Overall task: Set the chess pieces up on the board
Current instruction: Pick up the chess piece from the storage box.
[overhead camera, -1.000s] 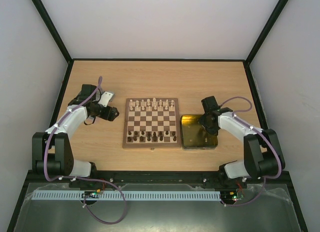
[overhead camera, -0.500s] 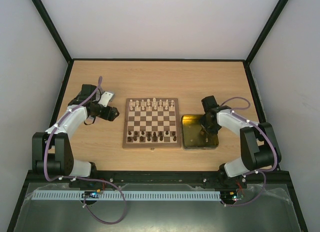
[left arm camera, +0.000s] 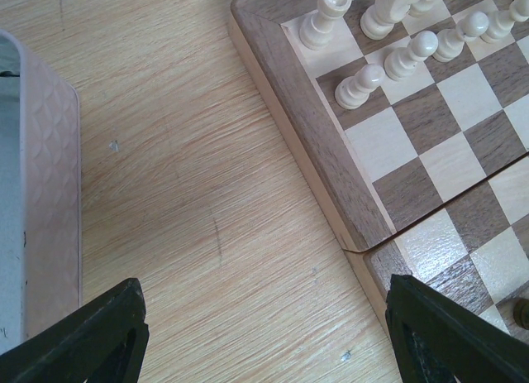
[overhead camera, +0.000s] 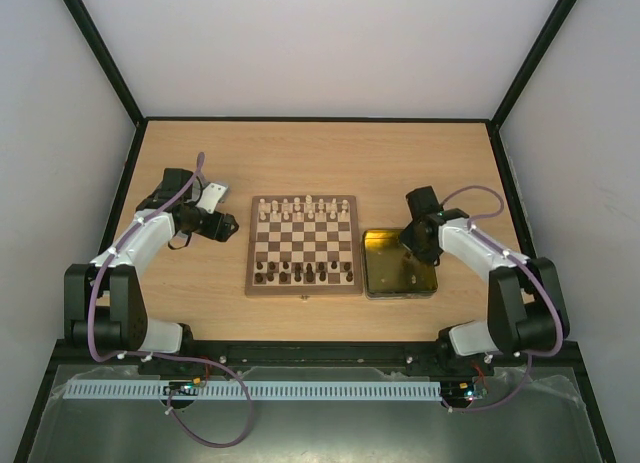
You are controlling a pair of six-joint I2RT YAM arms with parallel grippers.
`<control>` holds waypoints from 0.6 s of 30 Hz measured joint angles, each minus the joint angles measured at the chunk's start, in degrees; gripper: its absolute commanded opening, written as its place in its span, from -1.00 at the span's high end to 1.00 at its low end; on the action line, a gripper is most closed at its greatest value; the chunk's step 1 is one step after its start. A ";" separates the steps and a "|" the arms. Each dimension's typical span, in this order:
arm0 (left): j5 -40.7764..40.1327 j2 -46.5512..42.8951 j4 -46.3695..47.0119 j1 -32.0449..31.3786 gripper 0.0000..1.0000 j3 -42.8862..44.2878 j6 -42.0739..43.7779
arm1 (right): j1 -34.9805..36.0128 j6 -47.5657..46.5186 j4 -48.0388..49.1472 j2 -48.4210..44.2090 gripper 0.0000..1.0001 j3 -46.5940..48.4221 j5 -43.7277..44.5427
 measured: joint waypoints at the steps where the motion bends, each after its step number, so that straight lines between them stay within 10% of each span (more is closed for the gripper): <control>1: 0.00 0.00 0.00 0.00 -0.59 0.00 0.00 | 0.00 -0.57 -0.42 -0.81 0.96 0.55 0.13; 12: -0.20 0.00 0.00 0.00 -0.59 0.00 -0.02 | 2.95 -9.49 -2.49 -10.64 0.96 7.78 8.90; 18: -0.87 0.00 0.02 0.00 -0.59 0.00 -0.07 | 18.97 -10.43 -1.18 -11.74 0.95 6.12 16.92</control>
